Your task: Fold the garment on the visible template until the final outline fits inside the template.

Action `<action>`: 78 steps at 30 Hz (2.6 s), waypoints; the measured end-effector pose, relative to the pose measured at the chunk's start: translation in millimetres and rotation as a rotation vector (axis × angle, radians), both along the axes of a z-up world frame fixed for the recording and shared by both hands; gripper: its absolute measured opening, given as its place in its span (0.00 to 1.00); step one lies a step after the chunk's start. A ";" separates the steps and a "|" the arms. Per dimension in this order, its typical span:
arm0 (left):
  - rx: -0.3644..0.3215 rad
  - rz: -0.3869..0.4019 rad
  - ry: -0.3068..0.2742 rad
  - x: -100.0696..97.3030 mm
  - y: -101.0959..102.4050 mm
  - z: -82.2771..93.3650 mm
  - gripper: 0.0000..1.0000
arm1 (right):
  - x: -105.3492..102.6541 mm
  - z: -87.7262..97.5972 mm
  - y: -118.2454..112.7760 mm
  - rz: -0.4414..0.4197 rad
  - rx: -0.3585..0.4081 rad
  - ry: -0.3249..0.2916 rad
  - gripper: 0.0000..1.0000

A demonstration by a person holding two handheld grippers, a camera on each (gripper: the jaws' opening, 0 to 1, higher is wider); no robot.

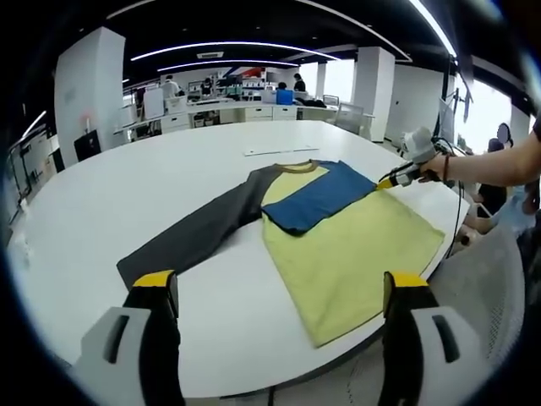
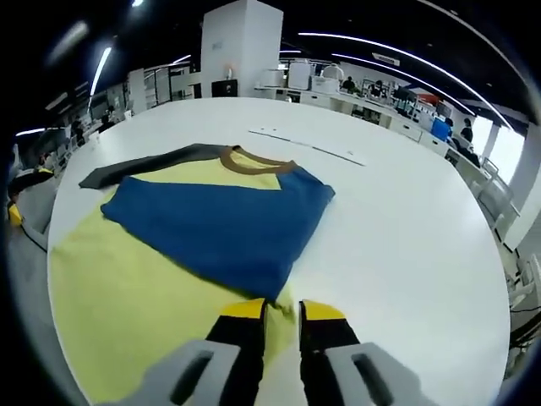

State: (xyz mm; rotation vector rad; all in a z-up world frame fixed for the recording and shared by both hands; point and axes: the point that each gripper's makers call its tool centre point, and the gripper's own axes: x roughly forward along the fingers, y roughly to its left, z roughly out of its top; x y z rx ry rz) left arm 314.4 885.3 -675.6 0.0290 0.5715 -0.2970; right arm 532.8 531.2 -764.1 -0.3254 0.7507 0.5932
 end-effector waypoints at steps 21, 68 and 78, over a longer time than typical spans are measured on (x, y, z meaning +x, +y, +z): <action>0.012 0.015 0.012 -0.8 7.3 -2.5 0.97 | 6.0 -7.7 -16.9 -0.049 -0.045 0.013 0.00; 0.035 0.096 0.038 16.8 41.5 -0.8 0.95 | 4.4 34.3 -30.5 -0.207 0.247 0.016 0.64; -0.001 0.141 0.024 28.6 57.6 1.7 0.95 | -25.5 58.0 -2.5 -0.028 0.227 -0.005 0.93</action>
